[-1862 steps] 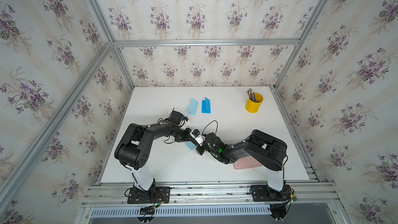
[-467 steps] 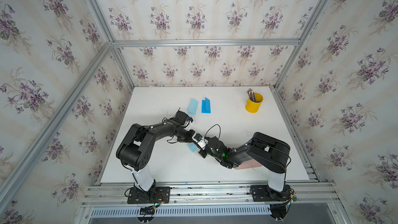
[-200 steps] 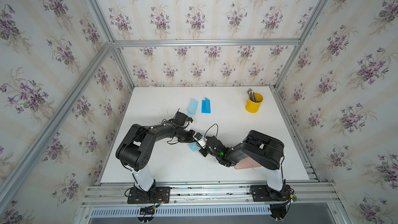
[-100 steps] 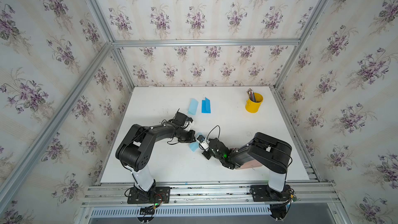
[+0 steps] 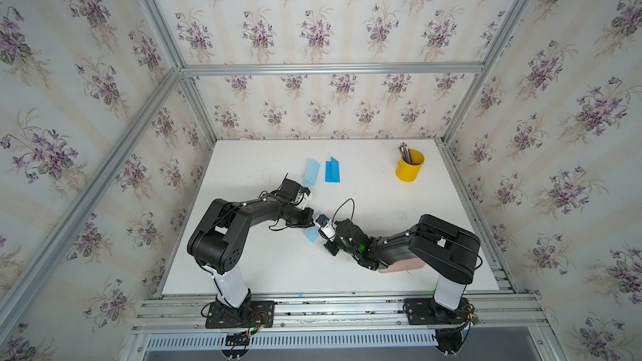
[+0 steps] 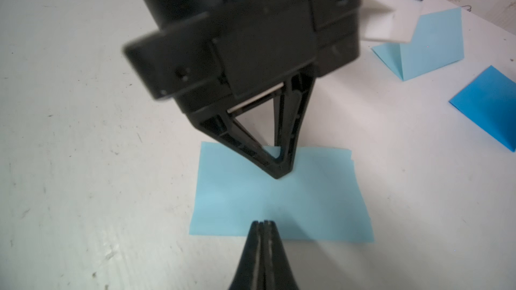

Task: Fold the square paper along the opposite sides
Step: Smooth out the paper at the center of the board.

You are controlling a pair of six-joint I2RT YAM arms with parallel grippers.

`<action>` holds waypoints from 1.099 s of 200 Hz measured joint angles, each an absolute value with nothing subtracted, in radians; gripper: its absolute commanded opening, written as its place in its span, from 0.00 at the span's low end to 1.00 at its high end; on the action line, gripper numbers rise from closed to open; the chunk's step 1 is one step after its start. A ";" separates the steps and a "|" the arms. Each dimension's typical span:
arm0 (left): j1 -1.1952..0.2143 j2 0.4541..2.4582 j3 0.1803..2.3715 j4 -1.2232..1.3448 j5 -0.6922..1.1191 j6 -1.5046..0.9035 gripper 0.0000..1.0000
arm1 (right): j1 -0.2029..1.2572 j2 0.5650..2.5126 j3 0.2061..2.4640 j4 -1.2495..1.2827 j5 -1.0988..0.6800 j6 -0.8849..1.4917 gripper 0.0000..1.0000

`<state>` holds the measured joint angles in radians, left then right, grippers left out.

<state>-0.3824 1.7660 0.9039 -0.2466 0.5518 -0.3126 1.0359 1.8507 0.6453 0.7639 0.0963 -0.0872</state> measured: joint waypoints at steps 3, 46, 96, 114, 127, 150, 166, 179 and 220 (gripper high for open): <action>-0.382 1.764 0.904 -0.249 0.548 -0.312 0.00 | 1.036 1.857 0.649 0.770 0.094 -0.086 0.00; -0.377 1.762 0.907 -0.261 0.538 -0.303 0.00 | 1.036 1.945 0.699 0.845 0.086 -0.086 0.00; -0.377 1.763 0.907 -0.261 0.537 -0.302 0.00 | 1.036 2.007 0.712 0.890 0.109 -0.106 0.00; -0.377 1.765 0.909 -0.263 0.538 -0.302 0.00 | 1.036 2.010 0.712 0.895 0.109 -0.108 0.00; -0.376 1.770 0.916 -0.266 0.539 -0.302 0.00 | 1.036 2.005 0.700 0.901 0.110 -0.108 0.00; -0.376 1.777 0.929 -0.276 0.538 -0.301 0.00 | 1.040 1.979 0.662 0.907 0.113 -0.104 0.00; -0.376 1.781 0.941 -0.289 0.528 -0.296 0.00 | 1.050 1.952 0.632 0.901 0.124 -0.102 0.00; -0.373 1.790 0.957 -0.300 0.522 -0.293 0.00 | 1.063 1.924 0.604 0.889 0.125 -0.099 0.00; -0.371 1.805 0.987 -0.324 0.509 -0.270 0.00 | 1.071 1.829 0.533 0.885 0.141 -0.069 0.00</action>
<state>-0.3714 1.8046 0.9874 -0.3244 0.5087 -0.2703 1.0714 1.8290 0.5335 0.8848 0.1413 -0.0692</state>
